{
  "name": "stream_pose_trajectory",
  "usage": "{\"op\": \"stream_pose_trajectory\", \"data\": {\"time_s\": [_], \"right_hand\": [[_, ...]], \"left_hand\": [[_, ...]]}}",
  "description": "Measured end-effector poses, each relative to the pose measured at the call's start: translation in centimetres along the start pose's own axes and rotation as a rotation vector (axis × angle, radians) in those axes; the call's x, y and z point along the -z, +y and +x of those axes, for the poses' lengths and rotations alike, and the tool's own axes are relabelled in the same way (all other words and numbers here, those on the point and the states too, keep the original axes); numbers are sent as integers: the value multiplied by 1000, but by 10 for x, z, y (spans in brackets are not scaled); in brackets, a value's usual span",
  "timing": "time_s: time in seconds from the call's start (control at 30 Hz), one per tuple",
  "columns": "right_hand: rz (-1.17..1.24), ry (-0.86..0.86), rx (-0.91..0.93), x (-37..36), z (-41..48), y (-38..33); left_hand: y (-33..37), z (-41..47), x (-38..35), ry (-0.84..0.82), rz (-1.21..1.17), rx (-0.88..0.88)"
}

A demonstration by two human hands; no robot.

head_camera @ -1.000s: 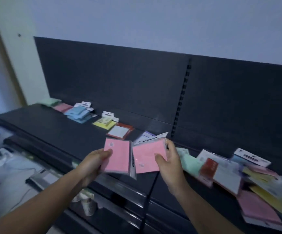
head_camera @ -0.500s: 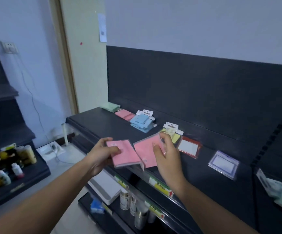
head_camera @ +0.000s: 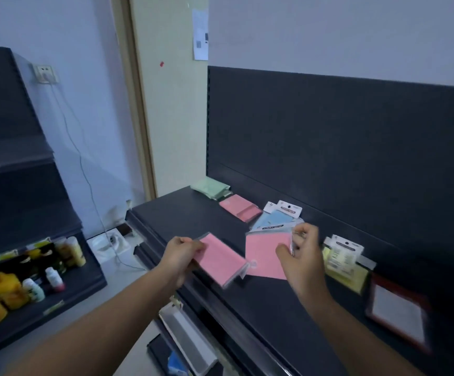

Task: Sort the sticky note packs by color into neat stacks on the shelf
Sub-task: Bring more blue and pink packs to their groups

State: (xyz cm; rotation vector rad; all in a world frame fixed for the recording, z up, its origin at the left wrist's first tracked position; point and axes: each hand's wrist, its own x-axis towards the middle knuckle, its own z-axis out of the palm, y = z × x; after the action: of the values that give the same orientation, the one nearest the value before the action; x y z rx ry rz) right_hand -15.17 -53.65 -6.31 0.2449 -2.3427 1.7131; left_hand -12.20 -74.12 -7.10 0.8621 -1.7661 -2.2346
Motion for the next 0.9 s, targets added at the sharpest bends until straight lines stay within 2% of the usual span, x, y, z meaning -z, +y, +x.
{"op": "stream_pose_trajectory", "data": {"time_s": [0.23,0.37,0.5,0.67,0.73,0.9], "right_hand": [[80,76,36,-36,89,-4],[112,149,10,-53,128,-11],[64,177,1,-86,156,-4],[49,298,-135,-121,183,13],[23,341,-194,-127,191,16],[-74,340,-270,-144,187,26]], "left_hand": [[38,73,-7,-101,-39,-57],[50,120,-4,-147,85,-56],[62,171,-8,-300,144,-15],[60,234,-24,-592,20,134],[53,249,-28,-692,42,164],[41,264,-44,-797,157,121]]}}
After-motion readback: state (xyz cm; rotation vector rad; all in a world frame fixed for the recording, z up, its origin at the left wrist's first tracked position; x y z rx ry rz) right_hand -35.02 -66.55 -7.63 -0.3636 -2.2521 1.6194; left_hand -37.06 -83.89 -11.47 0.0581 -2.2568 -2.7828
